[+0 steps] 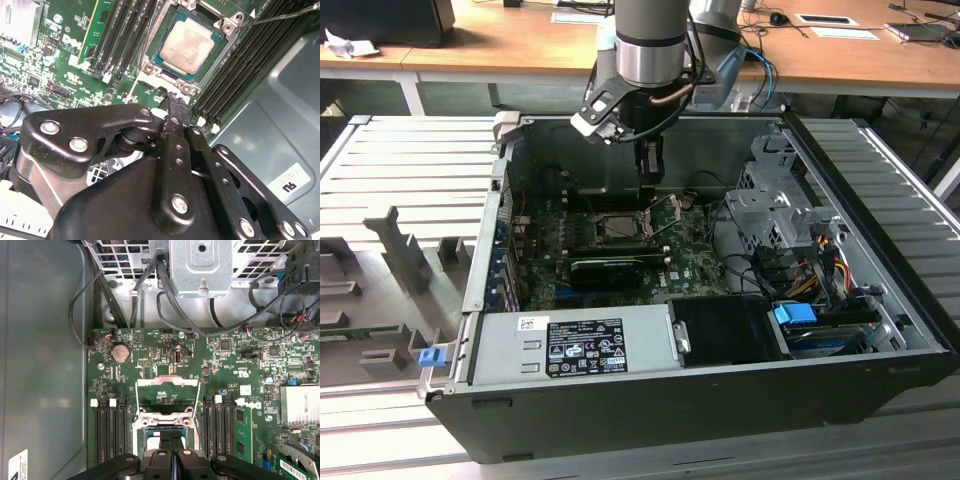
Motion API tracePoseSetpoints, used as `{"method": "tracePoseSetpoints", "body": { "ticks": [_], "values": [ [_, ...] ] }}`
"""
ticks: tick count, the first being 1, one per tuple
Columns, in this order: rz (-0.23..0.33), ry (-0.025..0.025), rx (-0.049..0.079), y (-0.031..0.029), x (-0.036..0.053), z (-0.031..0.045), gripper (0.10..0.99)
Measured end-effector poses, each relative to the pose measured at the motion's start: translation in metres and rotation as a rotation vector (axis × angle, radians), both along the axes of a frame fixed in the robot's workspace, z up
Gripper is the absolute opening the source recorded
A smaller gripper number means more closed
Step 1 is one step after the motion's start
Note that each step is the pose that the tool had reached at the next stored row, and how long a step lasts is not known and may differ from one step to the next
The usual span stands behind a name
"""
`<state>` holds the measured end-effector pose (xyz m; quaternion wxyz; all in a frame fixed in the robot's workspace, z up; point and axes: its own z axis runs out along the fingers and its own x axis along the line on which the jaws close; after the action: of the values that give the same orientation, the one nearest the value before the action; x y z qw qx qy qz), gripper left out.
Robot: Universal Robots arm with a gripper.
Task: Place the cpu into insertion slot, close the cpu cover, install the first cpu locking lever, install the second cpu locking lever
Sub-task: 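Close the cpu cover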
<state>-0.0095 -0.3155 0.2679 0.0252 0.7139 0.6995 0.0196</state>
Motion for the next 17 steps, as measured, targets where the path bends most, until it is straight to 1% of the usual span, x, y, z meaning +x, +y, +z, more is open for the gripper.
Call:
{"method": "tracePoseSetpoints", "body": {
  "ticks": [17],
  "values": [
    [0.002, 0.001, 0.0, 0.0005, 0.0123, 0.0, 0.106]
  ]
}}
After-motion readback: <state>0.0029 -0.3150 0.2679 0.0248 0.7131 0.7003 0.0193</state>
